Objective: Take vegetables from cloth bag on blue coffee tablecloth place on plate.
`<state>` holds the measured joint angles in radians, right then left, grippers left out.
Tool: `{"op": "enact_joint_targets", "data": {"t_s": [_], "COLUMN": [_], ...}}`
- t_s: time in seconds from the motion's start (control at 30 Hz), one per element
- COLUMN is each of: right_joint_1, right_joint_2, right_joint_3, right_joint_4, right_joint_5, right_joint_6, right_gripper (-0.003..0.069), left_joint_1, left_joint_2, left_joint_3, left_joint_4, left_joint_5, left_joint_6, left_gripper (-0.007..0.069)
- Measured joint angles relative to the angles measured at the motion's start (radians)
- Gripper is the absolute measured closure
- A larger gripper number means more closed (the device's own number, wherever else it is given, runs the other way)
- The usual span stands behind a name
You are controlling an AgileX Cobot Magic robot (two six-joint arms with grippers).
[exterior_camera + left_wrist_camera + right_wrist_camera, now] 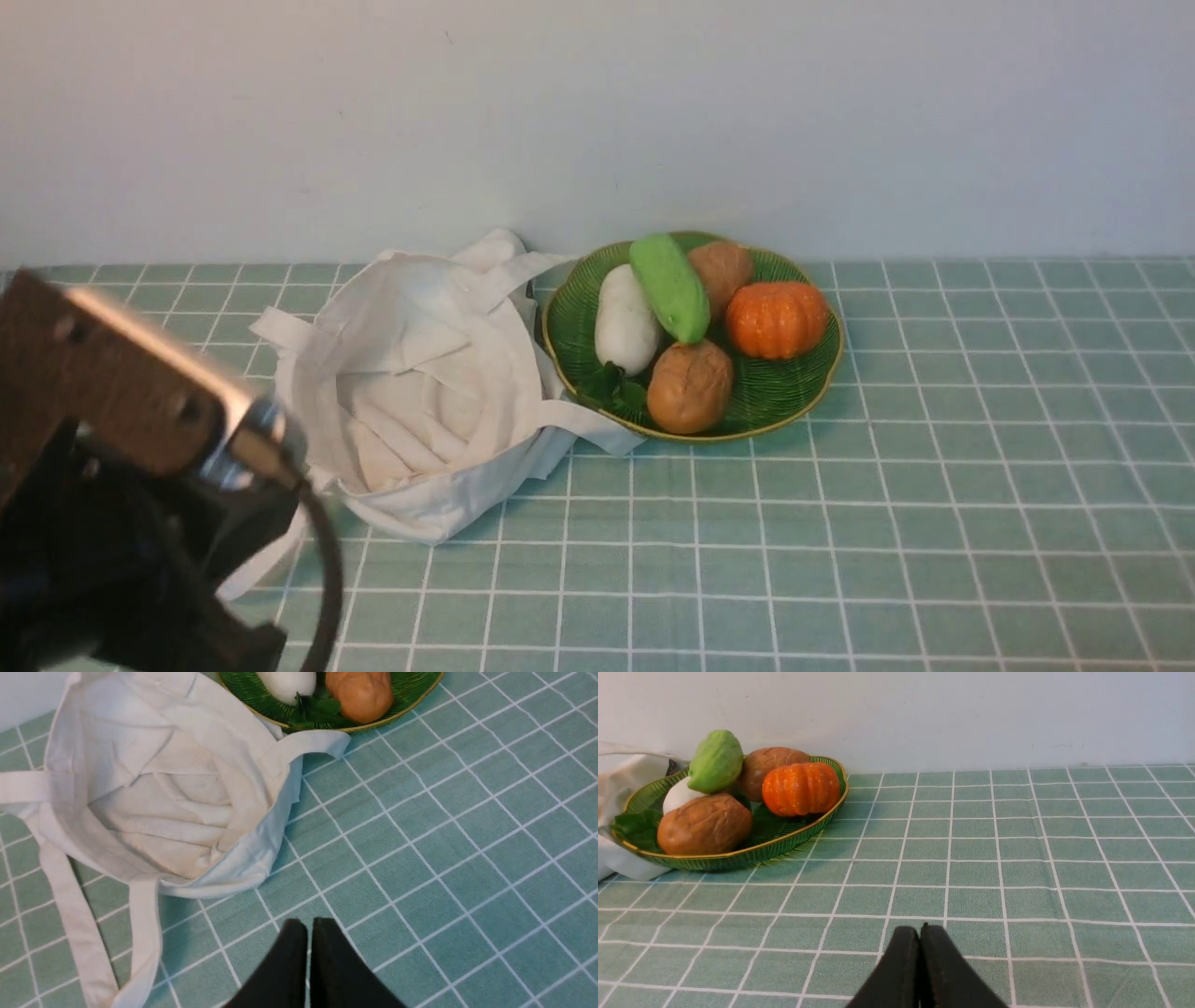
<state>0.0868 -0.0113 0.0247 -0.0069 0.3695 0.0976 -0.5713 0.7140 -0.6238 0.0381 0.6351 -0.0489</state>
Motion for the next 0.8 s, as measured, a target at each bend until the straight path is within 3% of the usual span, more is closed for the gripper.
{"op": "enact_joint_targets", "data": {"t_s": [0.27,0.8], "right_joint_1": [0.0,0.0], "right_joint_2": [0.0,0.0], "right_joint_3": [0.0,0.0], "right_joint_4": [0.0,0.0], "right_joint_5": [0.0,0.0], "right_joint_6": [0.0,0.0], "right_gripper": [0.0673,0.0673], "left_joint_1": [0.0,0.0], "left_joint_2": [-0.128,-0.143], "left_joint_3": [0.174,0.197], "left_joint_4": [-0.017,-0.038], "left_joint_5": [-0.024,0.009], "left_joint_6": [0.004,0.005], "left_gripper": [0.0629,0.0629]}}
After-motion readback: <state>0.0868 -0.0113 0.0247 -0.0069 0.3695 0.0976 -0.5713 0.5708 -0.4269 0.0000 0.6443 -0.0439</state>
